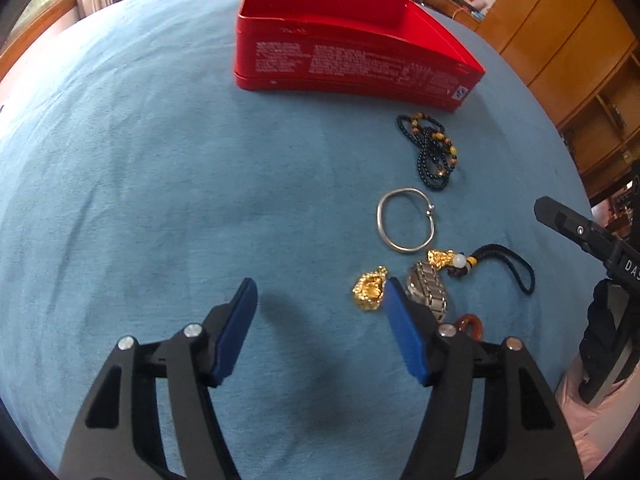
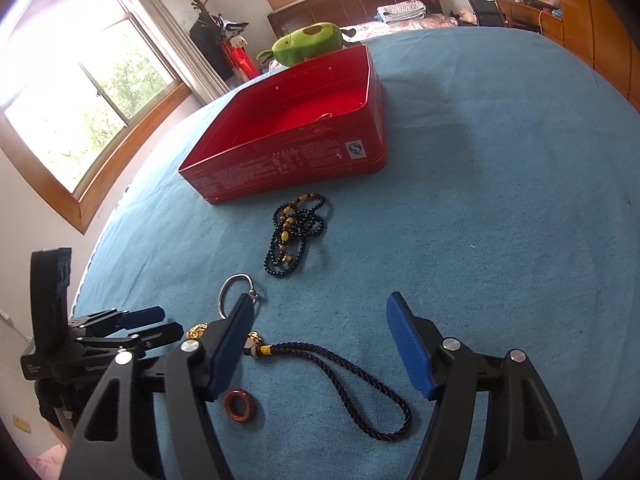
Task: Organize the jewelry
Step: 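Move both tools back to the remaining jewelry, left tool toward the gold pendant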
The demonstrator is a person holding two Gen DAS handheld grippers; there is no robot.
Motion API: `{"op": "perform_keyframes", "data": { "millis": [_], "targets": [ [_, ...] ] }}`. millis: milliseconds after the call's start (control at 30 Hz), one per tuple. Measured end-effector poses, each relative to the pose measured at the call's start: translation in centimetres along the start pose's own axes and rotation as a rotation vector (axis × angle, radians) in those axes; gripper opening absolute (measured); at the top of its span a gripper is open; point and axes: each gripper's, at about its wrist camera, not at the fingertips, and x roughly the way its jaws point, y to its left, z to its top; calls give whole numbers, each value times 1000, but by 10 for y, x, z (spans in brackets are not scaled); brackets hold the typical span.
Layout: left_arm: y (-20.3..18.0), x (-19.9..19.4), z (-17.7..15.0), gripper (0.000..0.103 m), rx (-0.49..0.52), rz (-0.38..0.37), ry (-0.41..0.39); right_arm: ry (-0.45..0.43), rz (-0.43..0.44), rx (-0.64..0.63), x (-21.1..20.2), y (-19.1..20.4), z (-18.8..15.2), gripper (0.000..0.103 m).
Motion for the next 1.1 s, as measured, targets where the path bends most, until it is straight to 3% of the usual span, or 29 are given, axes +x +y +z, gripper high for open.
{"op": "perform_keyframes", "data": {
  "millis": [467,567,633,733,967,1000,1100],
  "targets": [
    [-27,20,9,48,62,42,33,6,-2,4,3,-3,1,69],
    [-29,22,9,34,70,58,29,5,-2,6,4,-3,1,69],
    [-28,21,7,14,70,40,34,5,-3,10,4,-4,1,69],
    [-20,19,7,12,42,33,35,4,-1,11,3,-3,1,69],
    [12,1,1,12,-76,11,27,3,1,2,3,-1,1,69],
    [13,-1,0,15,-80,6,25,4,2,1,4,-1,1,69],
    [11,-4,1,37,-60,14,3,10,4,-4,5,2,0,69]
  ]
}}
